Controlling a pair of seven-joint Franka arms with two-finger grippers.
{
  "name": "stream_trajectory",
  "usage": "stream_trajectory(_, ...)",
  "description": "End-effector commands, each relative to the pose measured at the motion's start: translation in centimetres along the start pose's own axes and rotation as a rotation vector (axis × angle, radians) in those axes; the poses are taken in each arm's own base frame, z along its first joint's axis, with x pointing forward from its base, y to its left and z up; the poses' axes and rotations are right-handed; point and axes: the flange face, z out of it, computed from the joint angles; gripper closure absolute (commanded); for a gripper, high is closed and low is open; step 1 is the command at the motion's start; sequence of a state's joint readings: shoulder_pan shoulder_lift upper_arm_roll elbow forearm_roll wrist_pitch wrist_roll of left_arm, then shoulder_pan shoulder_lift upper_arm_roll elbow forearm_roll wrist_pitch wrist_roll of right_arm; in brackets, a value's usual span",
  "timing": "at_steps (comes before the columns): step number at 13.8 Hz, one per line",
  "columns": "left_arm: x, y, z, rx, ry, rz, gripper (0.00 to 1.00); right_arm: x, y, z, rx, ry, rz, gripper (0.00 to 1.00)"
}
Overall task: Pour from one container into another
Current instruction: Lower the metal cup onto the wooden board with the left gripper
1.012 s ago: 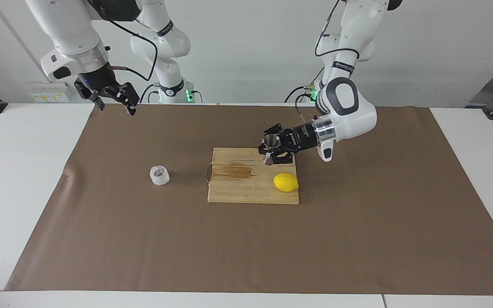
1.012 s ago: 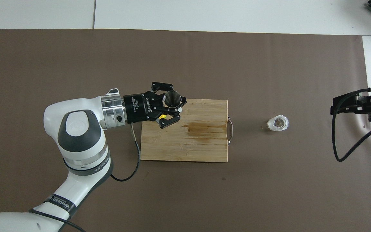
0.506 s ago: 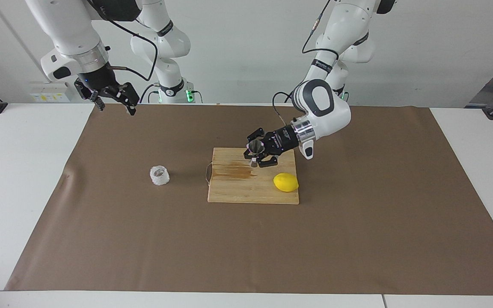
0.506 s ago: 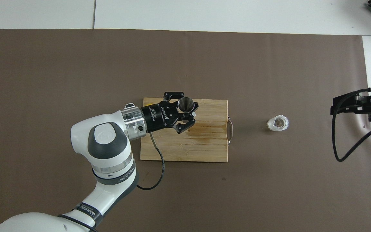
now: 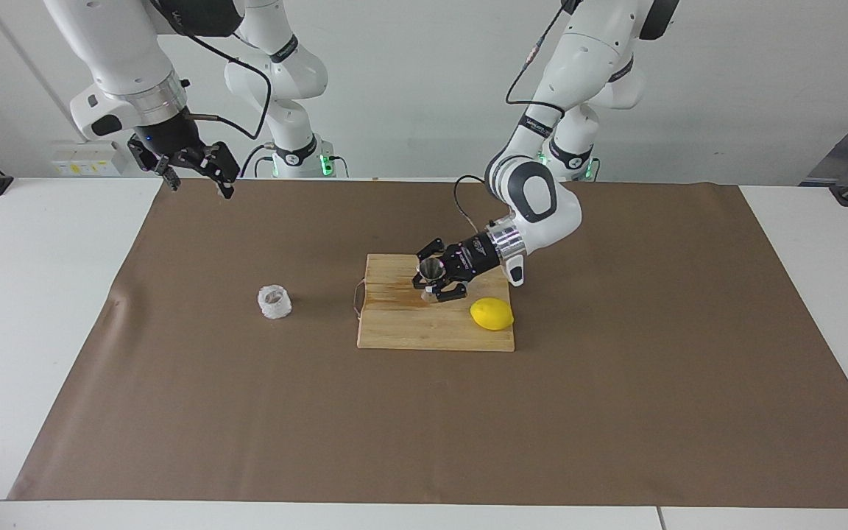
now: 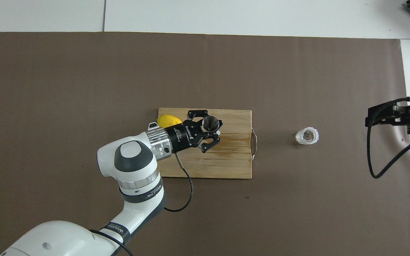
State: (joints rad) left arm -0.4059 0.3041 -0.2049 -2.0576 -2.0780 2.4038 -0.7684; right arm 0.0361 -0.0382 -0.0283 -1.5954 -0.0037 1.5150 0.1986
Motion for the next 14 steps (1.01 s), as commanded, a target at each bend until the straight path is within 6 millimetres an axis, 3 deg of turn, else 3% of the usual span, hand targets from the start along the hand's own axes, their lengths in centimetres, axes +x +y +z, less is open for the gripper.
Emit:
stream_trajectory(1, 0.9, -0.9, 0.2, -0.016, 0.002, 0.051, 0.95, 0.0, 0.4, -0.2, 0.027, -0.013, -0.016, 0.00)
stream_trajectory(10, 3.9, -3.0, 0.7, -0.042, -0.004, 0.031, 0.87, -0.1, -0.4, -0.2, 0.027, -0.007, -0.028, 0.00)
stream_trajectory(14, 4.2, -3.6, 1.0, -0.033, 0.003, 0.031, 0.84, -0.1, -0.4, -0.2, 0.027, -0.009, -0.044, 0.00)
